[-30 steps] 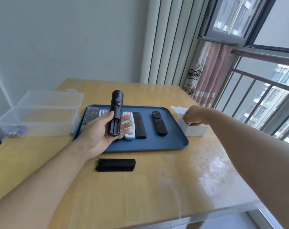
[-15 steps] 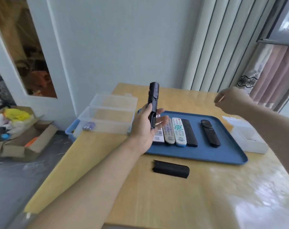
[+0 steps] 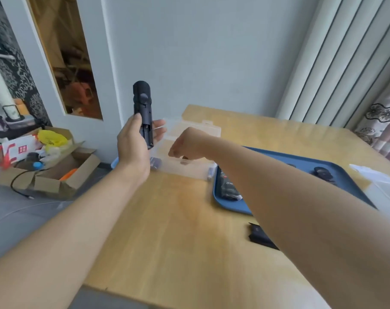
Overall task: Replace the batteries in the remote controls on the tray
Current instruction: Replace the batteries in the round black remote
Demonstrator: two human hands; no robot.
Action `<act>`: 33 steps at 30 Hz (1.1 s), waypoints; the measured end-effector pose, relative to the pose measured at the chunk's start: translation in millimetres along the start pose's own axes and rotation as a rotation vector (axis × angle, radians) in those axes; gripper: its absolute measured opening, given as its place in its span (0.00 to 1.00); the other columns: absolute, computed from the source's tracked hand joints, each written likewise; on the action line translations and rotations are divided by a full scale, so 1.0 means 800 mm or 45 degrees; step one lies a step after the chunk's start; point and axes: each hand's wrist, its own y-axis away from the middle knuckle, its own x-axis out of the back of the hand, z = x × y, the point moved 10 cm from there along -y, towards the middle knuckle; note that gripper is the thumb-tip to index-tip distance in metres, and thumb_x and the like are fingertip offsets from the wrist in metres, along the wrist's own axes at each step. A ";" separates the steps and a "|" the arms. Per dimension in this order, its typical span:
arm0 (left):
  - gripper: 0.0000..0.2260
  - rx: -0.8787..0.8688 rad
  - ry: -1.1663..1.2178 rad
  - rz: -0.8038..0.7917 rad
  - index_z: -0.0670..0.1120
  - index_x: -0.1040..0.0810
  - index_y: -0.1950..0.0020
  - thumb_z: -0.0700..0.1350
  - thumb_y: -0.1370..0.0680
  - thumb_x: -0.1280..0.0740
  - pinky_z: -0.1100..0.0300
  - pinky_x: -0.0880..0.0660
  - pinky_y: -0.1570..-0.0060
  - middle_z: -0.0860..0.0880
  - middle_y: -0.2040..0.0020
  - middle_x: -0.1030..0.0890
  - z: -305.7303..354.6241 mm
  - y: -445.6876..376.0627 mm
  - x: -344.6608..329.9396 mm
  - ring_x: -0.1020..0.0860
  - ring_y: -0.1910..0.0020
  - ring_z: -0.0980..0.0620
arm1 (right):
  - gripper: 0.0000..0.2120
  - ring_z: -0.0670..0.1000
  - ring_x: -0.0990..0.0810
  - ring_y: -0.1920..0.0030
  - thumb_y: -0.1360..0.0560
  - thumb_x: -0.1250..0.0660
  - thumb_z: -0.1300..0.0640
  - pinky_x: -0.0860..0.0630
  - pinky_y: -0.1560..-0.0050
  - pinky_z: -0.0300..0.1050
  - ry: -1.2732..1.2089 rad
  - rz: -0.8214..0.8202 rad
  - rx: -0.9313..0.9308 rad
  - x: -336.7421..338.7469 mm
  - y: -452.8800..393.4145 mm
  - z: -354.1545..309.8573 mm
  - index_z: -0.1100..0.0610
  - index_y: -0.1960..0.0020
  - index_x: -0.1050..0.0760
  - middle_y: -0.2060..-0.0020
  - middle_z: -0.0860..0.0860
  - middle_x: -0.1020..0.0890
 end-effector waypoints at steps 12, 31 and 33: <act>0.13 0.018 -0.078 0.021 0.49 0.22 0.46 0.45 0.14 0.46 0.54 0.21 0.40 0.45 0.57 0.13 -0.017 -0.027 0.025 0.14 0.55 0.48 | 0.19 0.55 0.20 0.41 0.21 0.31 0.50 0.25 0.34 0.48 0.170 -0.333 -0.214 -0.047 -0.036 -0.022 0.60 0.35 0.22 0.36 0.55 0.21; 0.11 0.204 -0.411 -0.144 0.52 0.24 0.41 0.49 0.14 0.46 0.49 0.30 0.30 0.50 0.57 0.12 -0.029 -0.043 0.004 0.14 0.52 0.49 | 0.09 0.50 0.17 0.56 0.33 0.20 0.54 0.20 0.52 0.45 1.270 -0.575 0.114 -0.016 -0.007 0.015 0.47 0.54 0.15 0.56 0.49 0.14; 0.11 0.182 -0.450 -0.157 0.54 0.24 0.45 0.49 0.14 0.46 0.49 0.30 0.30 0.50 0.56 0.12 -0.027 -0.041 0.002 0.14 0.52 0.50 | 0.16 0.51 0.19 0.55 0.38 0.17 0.45 0.21 0.52 0.45 1.343 -0.565 0.125 -0.023 -0.008 0.016 0.48 0.54 0.15 0.57 0.46 0.15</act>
